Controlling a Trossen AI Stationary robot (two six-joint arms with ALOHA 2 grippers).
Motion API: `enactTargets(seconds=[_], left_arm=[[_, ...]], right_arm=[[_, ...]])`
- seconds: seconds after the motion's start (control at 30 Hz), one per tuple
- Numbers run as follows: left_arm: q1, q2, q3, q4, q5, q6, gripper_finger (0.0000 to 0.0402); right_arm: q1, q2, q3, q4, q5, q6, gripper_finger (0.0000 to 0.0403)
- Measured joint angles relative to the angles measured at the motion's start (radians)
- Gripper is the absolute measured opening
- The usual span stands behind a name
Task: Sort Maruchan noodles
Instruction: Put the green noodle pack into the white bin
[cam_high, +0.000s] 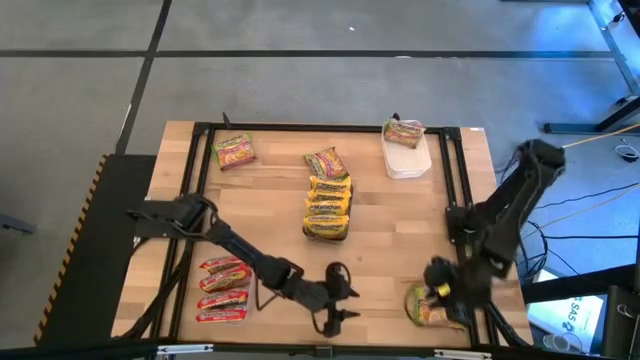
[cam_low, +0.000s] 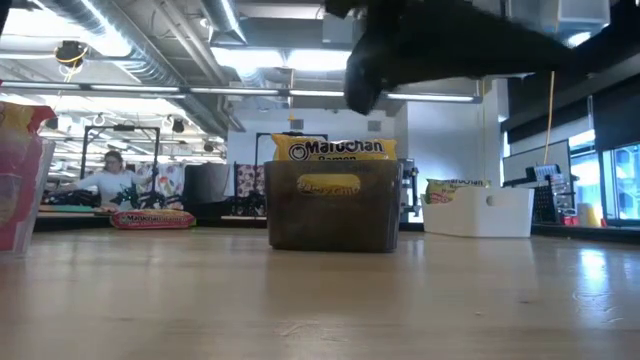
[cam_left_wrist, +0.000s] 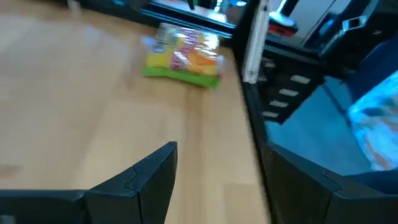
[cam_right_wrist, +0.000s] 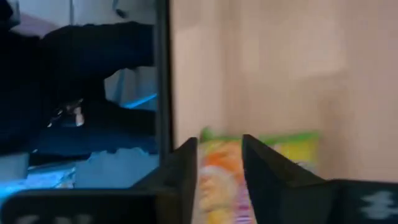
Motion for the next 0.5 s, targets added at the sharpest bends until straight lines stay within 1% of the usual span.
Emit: enactTargets(seconds=[0.07,0.1,0.2,0.27,0.37,0.4,0.5], left_arm=[[-0.017,0.029,0.027,0.003,-0.004,-0.018,0.0231],[-0.026,0.038,0.039,-0.001,-0.01,-0.027,0.0231],[-0.046,0.05,0.058,0.01,-0.02,-0.054,0.0231],[-0.058,0.055,0.058,0.011,-0.04,-0.085,0.0231],[-0.079,0.061,0.056,0.001,-0.076,-0.106,0.0231],[-0.083,0.061,0.056,0.005,-0.088,-0.108,0.0231],[-0.1,0.059,0.056,0.011,-0.116,-0.112,0.0231]], right_arm=[[0.077,0.073,0.0,0.023,0.018,0.058,0.0071],[0.102,0.113,0.0,0.037,0.01,0.087,0.0059],[0.145,0.233,-0.001,0.065,-0.068,0.148,0.0027],[0.158,0.301,-0.001,0.109,-0.091,0.157,0.001],[0.14,0.375,0.003,0.199,-0.101,0.144,0.0004],[0.124,0.393,0.004,0.219,-0.087,0.13,0.0006],[0.054,0.431,0.0,0.288,-0.002,0.105,0.0011]])
